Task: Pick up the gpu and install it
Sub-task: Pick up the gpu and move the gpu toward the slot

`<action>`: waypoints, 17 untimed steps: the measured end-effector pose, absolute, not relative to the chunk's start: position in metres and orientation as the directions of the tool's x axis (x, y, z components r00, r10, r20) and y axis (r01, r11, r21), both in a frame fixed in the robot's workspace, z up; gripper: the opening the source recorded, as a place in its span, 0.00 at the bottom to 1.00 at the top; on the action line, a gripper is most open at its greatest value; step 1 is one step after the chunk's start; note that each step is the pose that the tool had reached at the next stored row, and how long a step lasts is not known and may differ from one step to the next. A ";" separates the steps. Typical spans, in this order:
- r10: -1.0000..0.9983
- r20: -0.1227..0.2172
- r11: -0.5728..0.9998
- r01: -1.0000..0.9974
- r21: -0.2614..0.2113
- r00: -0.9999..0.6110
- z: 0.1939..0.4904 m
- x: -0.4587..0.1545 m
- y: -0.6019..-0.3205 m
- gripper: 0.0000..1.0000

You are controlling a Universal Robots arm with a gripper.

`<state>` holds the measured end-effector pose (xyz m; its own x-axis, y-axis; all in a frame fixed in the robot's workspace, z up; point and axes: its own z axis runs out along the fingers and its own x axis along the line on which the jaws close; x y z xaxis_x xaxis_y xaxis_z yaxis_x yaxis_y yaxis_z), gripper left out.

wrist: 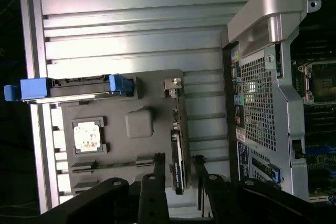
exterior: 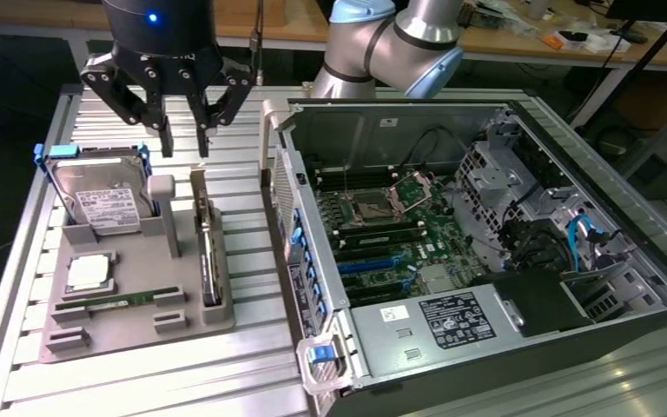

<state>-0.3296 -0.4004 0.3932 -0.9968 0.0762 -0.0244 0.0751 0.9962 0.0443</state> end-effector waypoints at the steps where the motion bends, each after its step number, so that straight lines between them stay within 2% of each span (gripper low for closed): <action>1: 0.076 -0.024 0.996 0.075 0.044 -0.997 0.393 -0.330 -0.400 0.42; 4: 0.076 -0.024 0.996 0.075 0.044 -0.997 0.393 -0.330 -0.400 0.60; 5: 0.076 -0.024 0.996 0.075 0.044 -0.997 0.393 -0.330 -0.400 0.60; 7: 0.076 -0.024 0.996 0.075 0.044 -0.997 0.393 -0.330 -0.400 0.73; 17: 0.077 -0.021 0.996 0.076 0.044 -0.997 0.370 -0.330 -0.404 0.73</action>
<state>-0.3296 -0.4038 0.3696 -0.9968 0.0774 -0.0207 0.0764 0.9961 0.0441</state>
